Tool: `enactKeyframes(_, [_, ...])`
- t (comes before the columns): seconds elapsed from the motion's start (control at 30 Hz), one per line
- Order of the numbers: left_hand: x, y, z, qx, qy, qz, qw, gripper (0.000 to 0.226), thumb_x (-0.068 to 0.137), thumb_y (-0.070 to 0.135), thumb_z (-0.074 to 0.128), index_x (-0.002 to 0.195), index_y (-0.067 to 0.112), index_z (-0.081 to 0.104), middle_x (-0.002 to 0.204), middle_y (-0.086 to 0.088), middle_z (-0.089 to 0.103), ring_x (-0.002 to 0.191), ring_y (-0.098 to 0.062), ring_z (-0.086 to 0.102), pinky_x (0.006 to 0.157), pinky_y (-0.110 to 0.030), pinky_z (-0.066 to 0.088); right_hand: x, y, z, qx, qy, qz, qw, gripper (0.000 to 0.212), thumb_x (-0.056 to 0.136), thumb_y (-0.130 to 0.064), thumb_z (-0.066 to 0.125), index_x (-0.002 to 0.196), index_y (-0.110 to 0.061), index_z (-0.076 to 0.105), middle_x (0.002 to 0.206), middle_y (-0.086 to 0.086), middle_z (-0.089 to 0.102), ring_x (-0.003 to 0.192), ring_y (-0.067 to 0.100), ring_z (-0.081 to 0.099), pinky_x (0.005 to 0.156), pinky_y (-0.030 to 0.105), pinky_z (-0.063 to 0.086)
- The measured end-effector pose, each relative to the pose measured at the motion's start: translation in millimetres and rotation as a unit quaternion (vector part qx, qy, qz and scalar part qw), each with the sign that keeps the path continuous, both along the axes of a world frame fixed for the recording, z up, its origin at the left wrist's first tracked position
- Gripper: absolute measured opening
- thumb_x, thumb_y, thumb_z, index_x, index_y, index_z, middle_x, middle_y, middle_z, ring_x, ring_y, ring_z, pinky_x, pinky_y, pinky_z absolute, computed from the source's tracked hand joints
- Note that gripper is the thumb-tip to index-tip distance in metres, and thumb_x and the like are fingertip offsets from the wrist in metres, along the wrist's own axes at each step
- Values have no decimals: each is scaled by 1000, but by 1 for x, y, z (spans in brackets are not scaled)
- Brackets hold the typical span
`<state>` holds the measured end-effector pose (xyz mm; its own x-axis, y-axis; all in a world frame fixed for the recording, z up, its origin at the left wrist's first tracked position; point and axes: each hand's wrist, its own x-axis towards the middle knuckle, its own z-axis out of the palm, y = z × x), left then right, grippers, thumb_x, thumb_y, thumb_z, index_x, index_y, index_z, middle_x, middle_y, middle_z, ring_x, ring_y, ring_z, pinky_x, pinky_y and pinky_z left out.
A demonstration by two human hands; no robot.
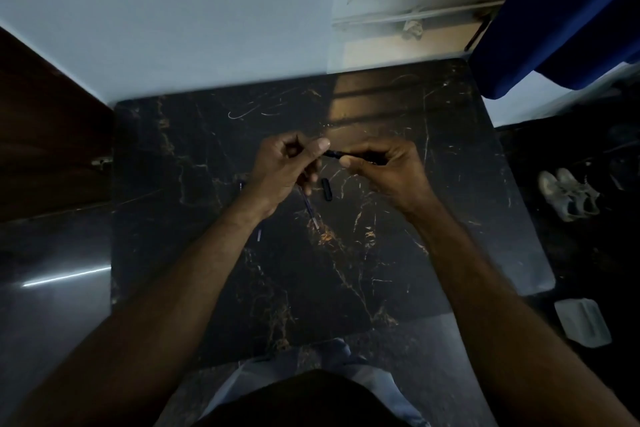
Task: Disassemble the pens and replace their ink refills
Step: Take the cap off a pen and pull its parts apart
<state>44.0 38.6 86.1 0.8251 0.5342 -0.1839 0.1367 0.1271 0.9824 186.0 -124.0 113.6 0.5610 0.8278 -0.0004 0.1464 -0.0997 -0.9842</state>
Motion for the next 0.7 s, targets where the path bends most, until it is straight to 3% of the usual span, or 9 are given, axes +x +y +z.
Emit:
enactKeyframes(0.1, [4, -6, 0, 18, 41, 46, 998, 45, 108, 45, 64, 67, 27, 67, 55, 4, 58, 43, -12, 55, 42, -24, 43, -3, 3, -4, 6, 8, 2, 1000, 19, 90, 10, 74, 109, 15, 74, 81, 7, 70, 60, -6, 62, 58, 7, 44])
enactKeyframes(0.17, [4, -7, -2, -46, 20, 43, 998, 32, 107, 45, 63, 83, 26, 73, 62, 3, 60, 49, -14, 59, 46, -25, 46, -5, 3, -4, 12, 13, -3, 1000, 18, 90, 9, 74, 108, 13, 74, 80, 6, 69, 59, -6, 62, 57, 7, 43])
enactKeyframes(0.23, [1, -5, -3, -95, -17, 23, 995, 11, 104, 31, 70, 105, 21, 76, 74, 1, 67, 60, -15, 67, 49, -26, 54, -5, 2, -3, 15, 17, -7, 1000, 19, 91, 8, 73, 109, 13, 74, 83, 9, 70, 59, -5, 62, 56, 7, 43])
enactKeyframes(0.27, [-1, -5, -4, -99, -31, 20, 994, 6, 102, 23, 73, 104, 19, 77, 77, 1, 68, 63, -14, 69, 50, -26, 56, -5, 2, -3, 13, 20, -9, 1000, 19, 91, 9, 73, 110, 14, 74, 83, 8, 70, 59, -6, 62, 56, 7, 43])
enactKeyframes(0.37, [-4, -10, -5, -68, -12, 42, 997, 24, 103, 21, 74, 80, 22, 74, 67, 2, 66, 55, -12, 67, 45, -24, 53, -6, -1, -6, 7, 32, -13, 999, 21, 90, 10, 73, 111, 16, 73, 80, 4, 69, 57, -7, 61, 56, 6, 43])
enactKeyframes(0.47, [1, -15, -5, -41, 31, 72, 996, 46, 106, 45, 67, 65, 24, 66, 52, 3, 56, 42, -13, 57, 42, -22, 45, -12, -1, -8, 8, 39, -15, 999, 21, 91, 10, 73, 111, 15, 73, 80, 3, 69, 58, -7, 62, 56, 5, 44])
enactKeyframes(0.53, [1, -13, -5, -115, 17, 45, 992, 38, 103, 53, 63, 85, 21, 72, 62, 1, 64, 51, -14, 62, 45, -24, 49, -15, -1, -8, 12, 45, -20, 999, 20, 91, 10, 72, 111, 13, 74, 79, -3, 71, 58, -7, 62, 56, 5, 44])
enactKeyframes(0.6, [0, -11, -6, -180, -24, 1, 983, 27, 100, 40, 67, 113, 17, 73, 78, 0, 71, 64, -14, 69, 49, -27, 56, -16, -2, -8, 12, 55, -27, 998, 21, 92, 11, 70, 113, 10, 73, 73, -14, 73, 57, -7, 62, 56, 5, 44])
enactKeyframes(0.7, [-5, -12, -9, -176, -56, 4, 983, 10, 99, 17, 71, 107, 15, 77, 84, -3, 74, 72, -14, 74, 56, -26, 61, -16, -3, -9, 8, 59, -35, 998, 22, 93, 11, 69, 115, 10, 72, 72, -19, 74, 58, -7, 63, 56, 6, 45])
